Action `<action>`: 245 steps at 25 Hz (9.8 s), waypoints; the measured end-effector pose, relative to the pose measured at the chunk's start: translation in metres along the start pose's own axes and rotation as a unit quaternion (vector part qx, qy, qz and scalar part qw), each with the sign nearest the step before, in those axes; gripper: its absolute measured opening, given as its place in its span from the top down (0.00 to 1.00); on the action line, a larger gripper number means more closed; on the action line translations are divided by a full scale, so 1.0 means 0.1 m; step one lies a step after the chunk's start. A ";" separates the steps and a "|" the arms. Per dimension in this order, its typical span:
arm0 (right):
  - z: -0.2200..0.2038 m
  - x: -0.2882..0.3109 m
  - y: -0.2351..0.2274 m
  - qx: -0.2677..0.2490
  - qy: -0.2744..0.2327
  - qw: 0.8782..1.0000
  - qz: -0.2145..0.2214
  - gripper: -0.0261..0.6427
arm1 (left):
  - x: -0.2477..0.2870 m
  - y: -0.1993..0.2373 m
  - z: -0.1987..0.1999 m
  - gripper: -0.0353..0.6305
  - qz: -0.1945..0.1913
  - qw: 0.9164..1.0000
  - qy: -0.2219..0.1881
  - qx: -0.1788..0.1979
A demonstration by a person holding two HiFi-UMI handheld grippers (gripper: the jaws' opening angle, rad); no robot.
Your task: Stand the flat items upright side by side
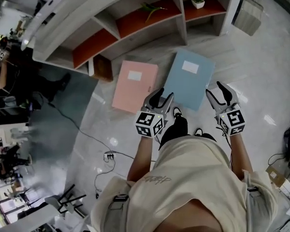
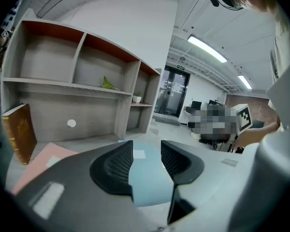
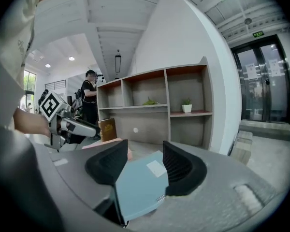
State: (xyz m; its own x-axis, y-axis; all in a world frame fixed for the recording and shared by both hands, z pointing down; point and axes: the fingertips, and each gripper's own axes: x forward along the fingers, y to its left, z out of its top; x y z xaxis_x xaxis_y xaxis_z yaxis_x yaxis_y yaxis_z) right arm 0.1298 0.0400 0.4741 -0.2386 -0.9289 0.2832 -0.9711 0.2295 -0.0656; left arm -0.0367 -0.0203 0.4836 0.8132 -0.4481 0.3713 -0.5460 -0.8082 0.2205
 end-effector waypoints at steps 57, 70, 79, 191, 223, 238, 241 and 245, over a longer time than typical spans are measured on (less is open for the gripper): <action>-2.12 1.33 -0.91 0.360 0.247 0.900 0.003 0.50 | 2.27 1.27 -1.39 0.57 -0.114 0.919 0.343 -0.158; -2.12 1.32 -0.94 0.349 0.304 0.886 0.010 0.52 | 2.27 1.22 -1.33 0.57 -0.094 0.926 0.318 -0.179; -1.76 1.38 -1.00 0.299 0.277 0.913 0.019 0.52 | 2.10 1.22 -0.94 0.57 -0.058 0.952 0.235 -0.189; -0.58 1.43 -1.22 0.015 0.111 0.978 0.177 0.59 | 1.21 0.98 -0.04 0.41 0.323 0.943 -0.048 -0.059; -0.63 1.93 -1.70 0.045 0.133 0.964 0.226 0.60 | 2.19 1.02 0.38 0.44 0.348 0.924 0.001 -0.160; -0.66 1.98 -1.75 0.061 0.140 0.961 0.231 0.61 | 2.51 0.87 0.45 0.42 0.314 0.940 0.042 -0.128; -0.69 1.95 -1.71 0.056 0.145 0.960 0.233 0.61 | 2.54 0.85 0.44 0.39 0.304 0.944 0.057 -0.113; -0.66 1.92 -1.60 0.054 0.141 0.959 0.240 0.61 | 2.53 0.83 0.43 0.35 0.294 0.948 0.063 -0.108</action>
State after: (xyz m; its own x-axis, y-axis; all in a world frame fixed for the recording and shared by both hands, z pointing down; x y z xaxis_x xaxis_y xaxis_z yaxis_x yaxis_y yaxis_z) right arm 0.2401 -0.1559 0.6017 -0.6630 -0.6044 0.4417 -0.7476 0.5657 -0.3480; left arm 0.1329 -0.2172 0.5570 0.3325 -0.7363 0.5894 -0.9369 -0.3295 0.1168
